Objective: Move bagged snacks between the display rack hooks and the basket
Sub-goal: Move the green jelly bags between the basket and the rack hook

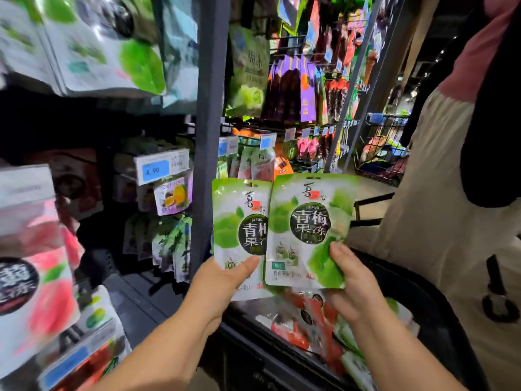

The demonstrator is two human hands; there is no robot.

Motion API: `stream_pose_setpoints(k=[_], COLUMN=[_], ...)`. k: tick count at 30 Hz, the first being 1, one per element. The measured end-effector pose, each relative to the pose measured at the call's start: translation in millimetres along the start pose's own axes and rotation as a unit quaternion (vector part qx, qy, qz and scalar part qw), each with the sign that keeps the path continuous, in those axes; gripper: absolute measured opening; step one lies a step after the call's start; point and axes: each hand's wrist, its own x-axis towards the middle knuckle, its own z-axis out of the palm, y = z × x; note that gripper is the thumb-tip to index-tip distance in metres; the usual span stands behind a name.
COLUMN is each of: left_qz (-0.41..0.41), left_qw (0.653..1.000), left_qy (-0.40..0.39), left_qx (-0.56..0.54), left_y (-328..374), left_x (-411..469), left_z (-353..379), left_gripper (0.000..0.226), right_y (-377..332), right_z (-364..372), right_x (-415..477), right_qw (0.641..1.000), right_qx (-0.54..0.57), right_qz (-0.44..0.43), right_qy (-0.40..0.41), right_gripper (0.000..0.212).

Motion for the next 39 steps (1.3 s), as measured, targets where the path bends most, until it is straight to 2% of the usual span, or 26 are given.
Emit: stream_pose_setpoints(k=[2,4,5,7,9,12,13,16,17,19,21,25,28,31,34,36,39], left_qz=[0.006,0.011,0.015,0.017,0.023,0.048,0.055,0.070,0.078,0.095,0.111,0.138,0.169,0.188,0.215,0.233,0.228], left_qw=[1.000,1.000,1.000,1.000,0.999,0.998,0.997,0.992,0.989,0.985,0.982,0.979,0.967,0.951,0.937,0.929,0.923], left_qy=[-0.011,-0.012,-0.013,-0.013,-0.010,0.027,0.044,0.100,0.117,0.142,0.152,0.149,0.160,0.191,0.212,0.232,0.268], left_qx=[-0.006,-0.009,-0.010,-0.022,-0.028,-0.031,-0.033,-0.034,-0.037,-0.032,-0.020,0.022,0.105,0.153,0.175,0.169,0.160], left_y=[11.2,21.7,25.1,30.7,36.0,45.3,47.4,54.6,57.8,65.1,75.2,100.3,122.2,146.5,168.6,174.7,172.5], left_x=[1.2,-0.1,-0.3,-0.7,-1.2,-5.7,-6.8,-12.6,-14.8,-18.5,-24.0,-37.1,-45.0,-51.2,-60.2,-65.5,-68.5], left_z=[-7.1,-11.5,-14.3,-18.9,-23.3,-27.1,-28.7,-33.1,-34.9,-39.5,-43.3,-52.5,-62.9,-78.7,-93.9,-104.5,-117.5], left_gripper=[0.029,0.046,0.055,0.058,0.045,0.027,0.027,0.025,0.022,0.019,0.018,0.021,0.018,0.021,0.018,0.017,0.017], right_y=[5.4,9.7,11.8,12.9,11.3,4.7,3.9,6.6,7.7,9.7,8.4,1.0,-8.5,-18.4,-29.9,-32.8,-34.6], right_z=[13.5,25.5,30.5,41.0,51.5,71.9,77.5,88.0,91.4,98.8,108.6,129.2,145.0,162.9,189.8,208.7,235.6], right_x=[4.0,5.6,6.1,7.0,6.1,2.3,0.4,-4.3,-5.6,-5.9,-4.7,-1.3,2.4,13.2,26.5,37.5,52.3], right_qw=[1.000,0.999,0.999,0.999,0.998,0.993,0.988,0.965,0.960,0.952,0.955,0.969,0.976,0.979,0.979,0.979,0.975], right_qx=[-0.008,-0.015,-0.015,-0.024,-0.049,-0.113,-0.154,-0.254,-0.272,-0.297,-0.284,-0.222,-0.177,-0.146,-0.123,-0.109,-0.099], right_qz=[0.012,0.021,0.022,0.015,0.003,-0.017,-0.029,-0.058,-0.058,-0.062,-0.066,-0.100,-0.122,-0.130,-0.145,-0.149,-0.155], right_qy=[-0.020,-0.032,-0.036,-0.046,-0.044,-0.017,-0.009,-0.018,-0.034,-0.051,-0.052,-0.041,-0.043,-0.060,-0.077,-0.092,-0.122], right_gripper=[0.080,0.099,0.104,0.104,0.093,0.039,0.029,0.016,0.018,0.041,0.062,0.061,0.053,0.079,0.089,0.086,0.064])
